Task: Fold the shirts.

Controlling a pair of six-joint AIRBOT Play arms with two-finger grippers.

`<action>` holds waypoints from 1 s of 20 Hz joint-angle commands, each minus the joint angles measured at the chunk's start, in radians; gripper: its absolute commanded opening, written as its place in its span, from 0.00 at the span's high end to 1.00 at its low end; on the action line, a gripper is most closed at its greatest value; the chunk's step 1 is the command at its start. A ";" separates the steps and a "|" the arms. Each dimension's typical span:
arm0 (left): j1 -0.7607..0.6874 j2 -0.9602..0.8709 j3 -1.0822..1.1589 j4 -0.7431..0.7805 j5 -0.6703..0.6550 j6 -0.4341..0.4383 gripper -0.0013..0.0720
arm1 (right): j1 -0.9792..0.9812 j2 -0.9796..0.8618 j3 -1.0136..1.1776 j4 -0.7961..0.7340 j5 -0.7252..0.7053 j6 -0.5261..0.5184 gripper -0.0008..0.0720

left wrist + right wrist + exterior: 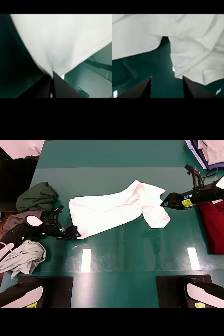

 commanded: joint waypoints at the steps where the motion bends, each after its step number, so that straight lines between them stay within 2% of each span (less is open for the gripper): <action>1: -0.013 0.002 0.051 -0.015 -0.026 -0.006 0.95 | -0.060 -0.012 -0.006 -0.003 0.009 0.041 0.39; 5: -0.013 0.002 0.123 -0.017 -0.074 -0.005 0.95 | -0.096 -0.077 -0.111 0.031 -0.050 0.063 0.39; 10: -0.013 0.002 0.127 -0.016 -0.089 -0.005 0.95 | -0.089 -0.164 -0.203 0.230 -0.246 0.005 0.40; 13: -0.013 0.002 0.127 -0.016 -0.088 -0.006 0.95 | -0.066 -0.190 -0.203 0.230 -0.290 0.005 0.47; 16: -0.013 0.002 0.127 -0.016 -0.089 -0.006 0.95 | -0.060 -0.204 -0.203 0.231 -0.315 0.005 0.47; 20: -0.013 0.002 0.129 -0.016 -0.098 -0.006 0.95 | -0.061 -0.201 -0.203 0.196 -0.306 -0.005 0.96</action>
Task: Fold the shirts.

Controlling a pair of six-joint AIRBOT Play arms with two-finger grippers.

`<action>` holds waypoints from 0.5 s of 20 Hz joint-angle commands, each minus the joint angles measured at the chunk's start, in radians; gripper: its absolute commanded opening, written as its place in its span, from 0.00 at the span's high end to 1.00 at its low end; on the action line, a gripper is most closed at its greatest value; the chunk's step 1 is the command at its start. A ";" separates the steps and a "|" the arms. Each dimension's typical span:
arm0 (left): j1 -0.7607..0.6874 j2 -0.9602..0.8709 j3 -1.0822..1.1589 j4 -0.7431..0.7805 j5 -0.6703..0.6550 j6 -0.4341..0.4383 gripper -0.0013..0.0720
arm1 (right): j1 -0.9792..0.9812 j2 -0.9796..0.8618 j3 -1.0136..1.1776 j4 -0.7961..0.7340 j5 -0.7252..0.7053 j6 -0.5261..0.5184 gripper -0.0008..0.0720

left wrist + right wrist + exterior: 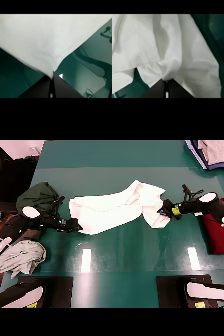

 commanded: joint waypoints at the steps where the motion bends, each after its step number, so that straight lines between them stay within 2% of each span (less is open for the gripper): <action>1: 0.001 0.001 0.012 0.007 -0.019 0.001 0.95 | -0.001 0.011 0.000 -0.034 0.004 -0.020 0.97; 3: 0.019 0.001 0.087 0.029 -0.081 0.001 0.95 | -0.019 0.077 0.026 -0.110 0.032 -0.022 0.97; 6: 0.139 0.016 0.294 0.027 -0.187 0.001 0.95 | -0.099 0.216 0.144 -0.228 0.126 -0.022 0.97; 10: 0.279 0.097 0.562 0.027 -0.196 -0.015 0.95 | -0.236 0.368 0.320 -0.248 0.177 -0.022 0.97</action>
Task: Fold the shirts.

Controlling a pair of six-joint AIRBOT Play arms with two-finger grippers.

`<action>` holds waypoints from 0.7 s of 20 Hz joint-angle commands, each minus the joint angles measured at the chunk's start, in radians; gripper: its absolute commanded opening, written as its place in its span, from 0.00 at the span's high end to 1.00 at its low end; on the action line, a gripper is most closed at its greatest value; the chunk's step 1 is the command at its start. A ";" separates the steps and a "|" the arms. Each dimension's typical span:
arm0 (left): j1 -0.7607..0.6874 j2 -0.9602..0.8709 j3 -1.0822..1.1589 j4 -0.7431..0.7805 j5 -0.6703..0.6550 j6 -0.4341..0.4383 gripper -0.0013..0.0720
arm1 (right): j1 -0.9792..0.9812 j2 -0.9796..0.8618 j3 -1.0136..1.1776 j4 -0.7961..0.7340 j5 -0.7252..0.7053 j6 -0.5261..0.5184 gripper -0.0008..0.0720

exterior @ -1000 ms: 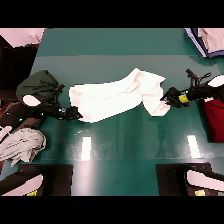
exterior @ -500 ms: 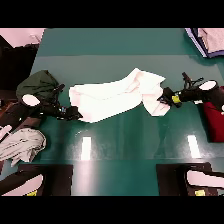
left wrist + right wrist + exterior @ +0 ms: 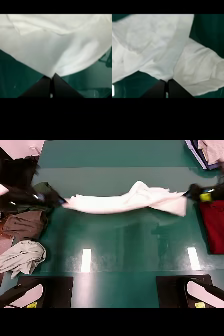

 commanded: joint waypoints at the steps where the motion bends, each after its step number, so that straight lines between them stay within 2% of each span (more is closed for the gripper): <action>1: 0.098 0.062 0.219 0.002 -0.020 -0.020 0.95 | -0.101 0.121 0.145 -0.042 0.038 -0.002 0.97; 7: 0.105 0.101 0.480 -0.005 0.000 -0.028 0.95 | -0.127 0.183 0.351 -0.034 0.023 -0.002 0.97; 14: 0.104 0.101 0.925 -0.006 0.025 -0.054 0.95 | -0.127 0.285 0.573 -0.028 -0.116 -0.022 0.97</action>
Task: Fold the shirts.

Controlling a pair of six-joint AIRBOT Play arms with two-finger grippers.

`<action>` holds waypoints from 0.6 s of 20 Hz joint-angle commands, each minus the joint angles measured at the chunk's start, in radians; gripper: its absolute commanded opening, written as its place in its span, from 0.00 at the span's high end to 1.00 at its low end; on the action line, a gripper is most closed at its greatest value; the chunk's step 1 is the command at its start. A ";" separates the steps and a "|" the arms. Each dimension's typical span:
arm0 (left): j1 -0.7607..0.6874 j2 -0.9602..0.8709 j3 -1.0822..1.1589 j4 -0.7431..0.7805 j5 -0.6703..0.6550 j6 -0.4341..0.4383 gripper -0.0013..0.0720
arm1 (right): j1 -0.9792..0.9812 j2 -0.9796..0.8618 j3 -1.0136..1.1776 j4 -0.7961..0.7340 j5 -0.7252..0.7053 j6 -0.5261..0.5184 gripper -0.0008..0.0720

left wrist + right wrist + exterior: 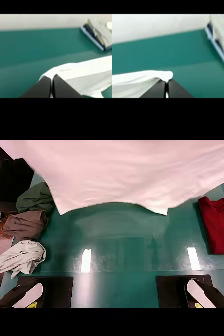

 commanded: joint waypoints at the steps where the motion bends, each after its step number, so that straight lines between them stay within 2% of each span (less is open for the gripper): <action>1: 0.001 0.002 0.251 0.000 0.012 -0.006 0.95 | -0.001 0.061 0.136 0.003 -0.092 -0.026 0.97; 3: 0.001 0.019 0.344 -0.010 0.040 -0.007 0.95 | -0.001 0.095 0.214 0.000 -0.132 -0.034 0.97; 7: 0.001 0.138 0.337 -0.018 0.153 -0.004 0.95 | -0.002 0.127 0.354 -0.008 -0.133 -0.051 0.97; 9: 0.001 0.190 0.337 -0.018 0.171 -0.003 0.95 | -0.002 0.109 0.437 -0.008 -0.066 -0.051 0.97; 12: 0.001 0.204 0.309 0.011 0.094 -0.007 0.95 | -0.001 0.042 0.523 -0.005 0.093 -0.044 0.97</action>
